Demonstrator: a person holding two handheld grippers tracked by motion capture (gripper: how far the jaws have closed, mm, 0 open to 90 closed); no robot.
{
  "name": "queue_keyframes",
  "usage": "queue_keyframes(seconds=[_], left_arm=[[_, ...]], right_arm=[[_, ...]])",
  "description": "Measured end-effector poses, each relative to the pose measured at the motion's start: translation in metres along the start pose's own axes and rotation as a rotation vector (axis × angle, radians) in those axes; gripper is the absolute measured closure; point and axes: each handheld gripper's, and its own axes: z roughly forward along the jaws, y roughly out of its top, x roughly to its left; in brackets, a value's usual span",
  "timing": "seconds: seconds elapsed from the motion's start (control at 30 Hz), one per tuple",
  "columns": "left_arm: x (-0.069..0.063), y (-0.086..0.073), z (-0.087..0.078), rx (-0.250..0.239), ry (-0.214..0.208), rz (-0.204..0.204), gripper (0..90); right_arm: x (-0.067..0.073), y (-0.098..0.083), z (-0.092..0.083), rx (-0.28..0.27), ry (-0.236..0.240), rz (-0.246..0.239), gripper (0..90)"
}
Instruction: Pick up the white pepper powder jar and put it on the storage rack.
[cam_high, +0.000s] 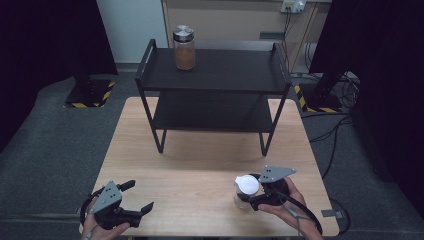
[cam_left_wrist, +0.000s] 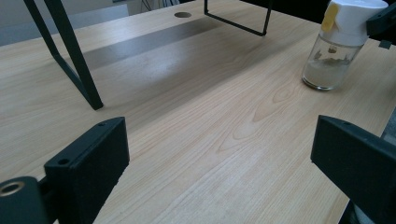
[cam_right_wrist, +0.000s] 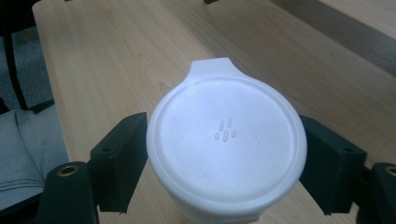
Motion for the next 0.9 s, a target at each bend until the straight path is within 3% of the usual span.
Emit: queue_keyframes(seconds=[0.03,0.33,0.63,0.9], left_arm=[[0.0,0.0,0.0,0.001,0.0,0.0,3.4],[0.0,0.0,0.0,0.003,0.001,0.0,3.4],[0.0,0.0,0.0,0.003,-0.001,-0.001,3.4],[0.0,0.0,0.0,0.004,-0.003,0.0,3.3]], right_arm=[[0.002,0.0,0.001,0.002,-0.017,-0.011,30.2],[0.011,0.006,0.001,0.019,-0.048,-0.025,31.2],[0.012,0.01,0.0,0.034,-0.048,-0.017,31.3],[0.011,0.022,-0.007,0.044,-0.042,-0.04,31.4]])
